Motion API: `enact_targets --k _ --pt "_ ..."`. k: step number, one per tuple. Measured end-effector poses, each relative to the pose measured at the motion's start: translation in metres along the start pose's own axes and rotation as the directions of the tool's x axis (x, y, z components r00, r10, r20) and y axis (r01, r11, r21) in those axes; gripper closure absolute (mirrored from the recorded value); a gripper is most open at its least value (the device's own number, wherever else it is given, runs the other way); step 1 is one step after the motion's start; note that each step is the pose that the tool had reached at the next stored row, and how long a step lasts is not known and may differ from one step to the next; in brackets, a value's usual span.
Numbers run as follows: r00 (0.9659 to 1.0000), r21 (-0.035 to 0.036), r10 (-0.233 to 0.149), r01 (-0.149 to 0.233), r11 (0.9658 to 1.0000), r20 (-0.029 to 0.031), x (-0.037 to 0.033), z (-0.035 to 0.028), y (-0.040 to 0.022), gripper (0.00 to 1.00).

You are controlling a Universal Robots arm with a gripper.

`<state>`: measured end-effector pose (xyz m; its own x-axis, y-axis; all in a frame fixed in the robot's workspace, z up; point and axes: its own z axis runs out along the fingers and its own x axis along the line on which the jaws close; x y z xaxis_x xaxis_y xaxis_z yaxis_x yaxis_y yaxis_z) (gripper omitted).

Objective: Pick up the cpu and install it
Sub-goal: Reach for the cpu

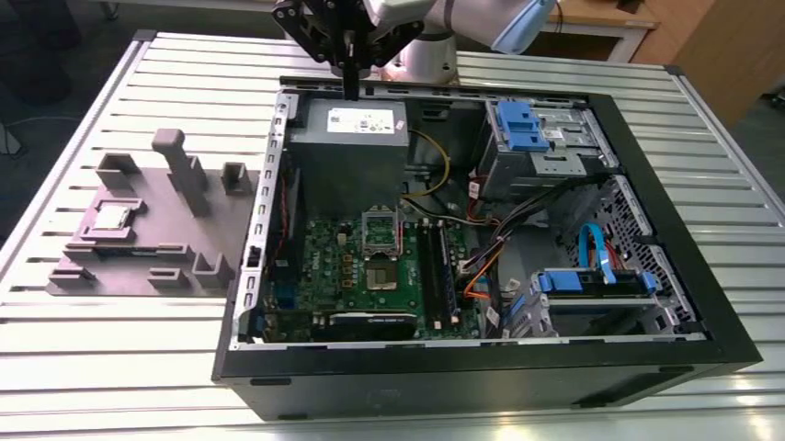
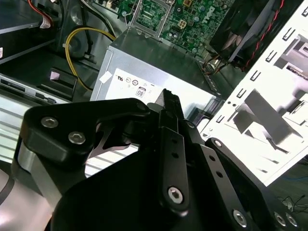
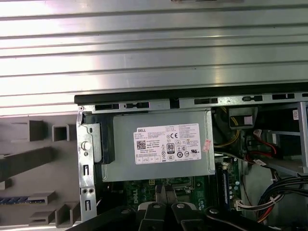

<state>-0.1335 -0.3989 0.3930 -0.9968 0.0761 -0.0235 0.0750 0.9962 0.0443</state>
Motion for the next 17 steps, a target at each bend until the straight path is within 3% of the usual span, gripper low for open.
enact_targets --k 17 --pt "1.0000 0.0001 0.000 0.000 1.0000 -0.0013 0.0048 0.0003 -0.0004 0.90"
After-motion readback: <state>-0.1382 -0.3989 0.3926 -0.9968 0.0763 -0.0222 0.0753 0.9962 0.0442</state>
